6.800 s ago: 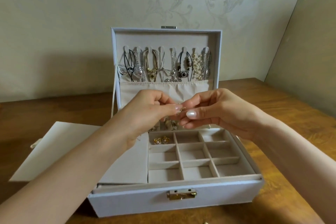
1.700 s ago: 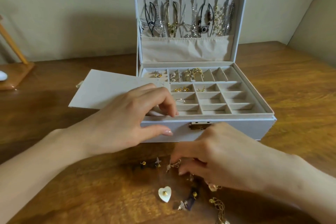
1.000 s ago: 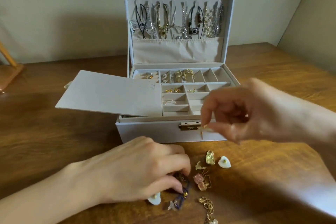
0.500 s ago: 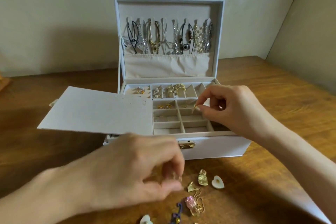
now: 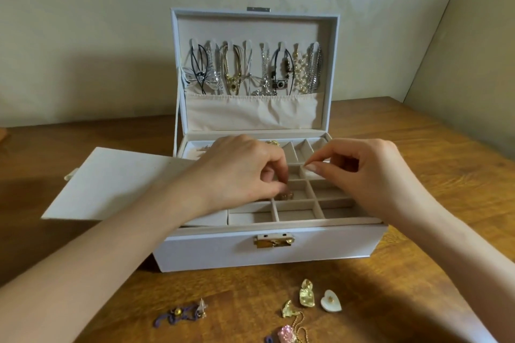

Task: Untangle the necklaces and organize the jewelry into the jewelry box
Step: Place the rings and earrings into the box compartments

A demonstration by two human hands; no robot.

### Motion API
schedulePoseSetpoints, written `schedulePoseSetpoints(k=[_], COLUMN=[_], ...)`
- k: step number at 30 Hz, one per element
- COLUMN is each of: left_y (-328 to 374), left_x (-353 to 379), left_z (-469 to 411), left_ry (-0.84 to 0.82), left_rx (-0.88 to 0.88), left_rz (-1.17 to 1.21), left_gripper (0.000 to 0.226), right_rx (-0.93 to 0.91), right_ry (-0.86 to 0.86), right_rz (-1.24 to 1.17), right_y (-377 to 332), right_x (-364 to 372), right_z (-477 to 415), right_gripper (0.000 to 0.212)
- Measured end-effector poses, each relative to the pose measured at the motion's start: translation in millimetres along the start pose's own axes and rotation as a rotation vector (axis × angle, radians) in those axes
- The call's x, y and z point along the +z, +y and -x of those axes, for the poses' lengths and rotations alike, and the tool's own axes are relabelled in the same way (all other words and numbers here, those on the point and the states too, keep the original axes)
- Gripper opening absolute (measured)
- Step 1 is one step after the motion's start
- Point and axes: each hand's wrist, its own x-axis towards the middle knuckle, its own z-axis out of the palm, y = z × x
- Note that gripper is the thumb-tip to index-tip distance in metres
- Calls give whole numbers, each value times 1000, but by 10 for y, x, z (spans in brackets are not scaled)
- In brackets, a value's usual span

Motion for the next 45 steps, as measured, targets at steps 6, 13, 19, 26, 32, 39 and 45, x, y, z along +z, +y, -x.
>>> schedulePoseSetpoints(k=[6,13,19,26,32,39,45], left_y=[-14,32,63,-4,40,132,131], left_x=[2,-184,-136,-139,-184,-143,-167], left_z=[-29,168,578,804,838,874,861], left_ry=[-23,167,90,103,120,39,77], left_rx=[6,5,155,103,106,177,160], left_rz=[42,219,121,201,257,208,227], left_gripper=[9,16,16,19,19,19,18], right_rx=[13,62,163,-15,-19,-148,-141], right_ry=[11,-158,-888,-1006,-961,-924,-919], right_rz=[-15,-159,-99,267,310,274,121], right_y=[-16,-176,-464,-576,-605,-621,-584], right_x=[24,-262,-429,-65,-29,84,81], right_z=[6,6,163,332,373,382,371], right_gripper=[2,3,13,22,19,15,2])
